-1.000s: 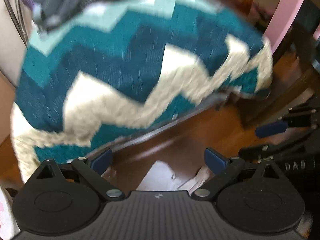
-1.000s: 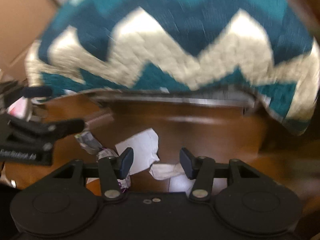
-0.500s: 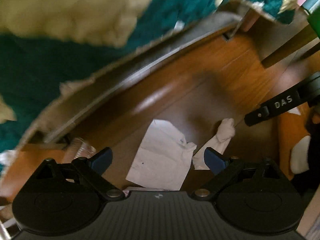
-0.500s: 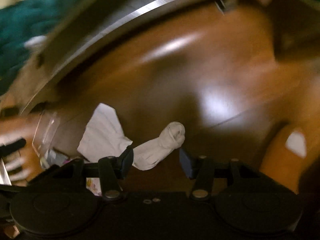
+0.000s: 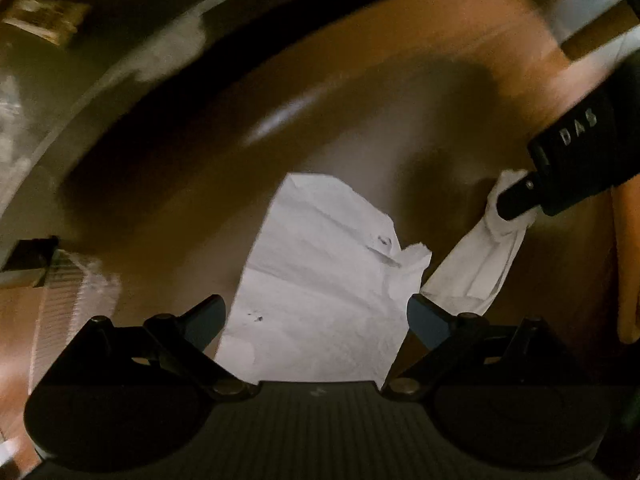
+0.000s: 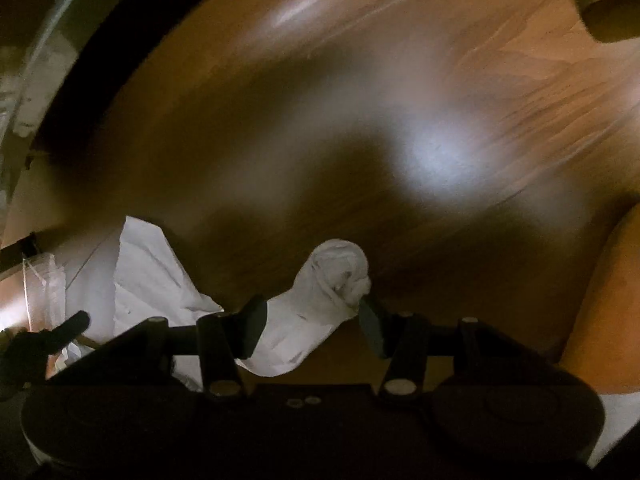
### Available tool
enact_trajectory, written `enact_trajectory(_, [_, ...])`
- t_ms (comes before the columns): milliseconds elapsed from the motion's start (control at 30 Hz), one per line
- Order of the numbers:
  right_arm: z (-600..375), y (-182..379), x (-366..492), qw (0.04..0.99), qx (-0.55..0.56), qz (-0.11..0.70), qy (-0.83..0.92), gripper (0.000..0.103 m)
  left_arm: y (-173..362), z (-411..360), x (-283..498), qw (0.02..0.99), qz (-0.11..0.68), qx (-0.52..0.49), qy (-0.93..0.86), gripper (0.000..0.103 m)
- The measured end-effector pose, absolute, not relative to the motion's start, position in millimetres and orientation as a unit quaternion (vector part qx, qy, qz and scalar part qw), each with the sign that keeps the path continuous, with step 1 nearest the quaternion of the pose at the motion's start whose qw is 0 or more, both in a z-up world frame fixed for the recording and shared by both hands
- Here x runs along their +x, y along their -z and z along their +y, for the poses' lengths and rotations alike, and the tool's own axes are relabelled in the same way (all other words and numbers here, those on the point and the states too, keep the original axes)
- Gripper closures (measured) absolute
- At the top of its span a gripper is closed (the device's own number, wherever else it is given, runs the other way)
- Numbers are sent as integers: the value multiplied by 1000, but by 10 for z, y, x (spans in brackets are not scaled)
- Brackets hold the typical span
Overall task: Collect trash
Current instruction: 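Grasp the white tissue with left tool while right tool grasps white cloth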
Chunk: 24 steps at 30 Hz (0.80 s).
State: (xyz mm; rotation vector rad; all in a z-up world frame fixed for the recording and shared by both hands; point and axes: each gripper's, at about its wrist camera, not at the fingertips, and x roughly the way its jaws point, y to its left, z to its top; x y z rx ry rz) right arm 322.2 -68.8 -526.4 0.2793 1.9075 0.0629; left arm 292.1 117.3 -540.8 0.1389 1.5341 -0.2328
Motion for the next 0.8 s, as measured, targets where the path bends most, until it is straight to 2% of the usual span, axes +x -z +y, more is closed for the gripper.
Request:
enact_trajectory(167, [-637,5357,3217,566,115,816,-23,52,5609,1075,2897,701,696,87,125,21])
enact_trajectory(233, [-628,5387,3213,567,111,816,-22,52,5668,1064,2904,699,699,90,123,37])
enact_trajectory(300, [-607,5397,3202,568,103,816,-20,52,5726,1068,2912,694,704,93,118,43])
enact_trajectory(333, [-594,5403,3198,569,99,816,-19,52,5755,1065,2907,691,707,93,116,49])
enact_trajectory(467, [-518,5432,3181,571,87,816,-23,53,5771,1067,2879,695,702,101,114,53])
enact_trajectory(567, [-453,5422,3161,583,64,809,-30,55,5761,1081,2857,701,698,103,107,67])
enact_trajectory(600, [-424,5409,3150,586,53,808,-33,56,5753,1082,2858,702,697,100,106,77])
enact_trajectory(633, [-401,5399,3147,590,42,806,-36,62,5740,1085,2859,703,697,98,106,90])
enact_trajectory(667, [-381,5388,3147,593,30,804,-39,71,5742,1080,2868,700,699,93,108,96])
enact_trajectory(700, [-366,5382,3149,593,21,804,-42,88,5738,1078,2866,699,702,90,107,97])
enact_trajectory(800, [-354,5300,3159,607,7,793,-53,88,5712,1085,2881,697,705,80,104,99])
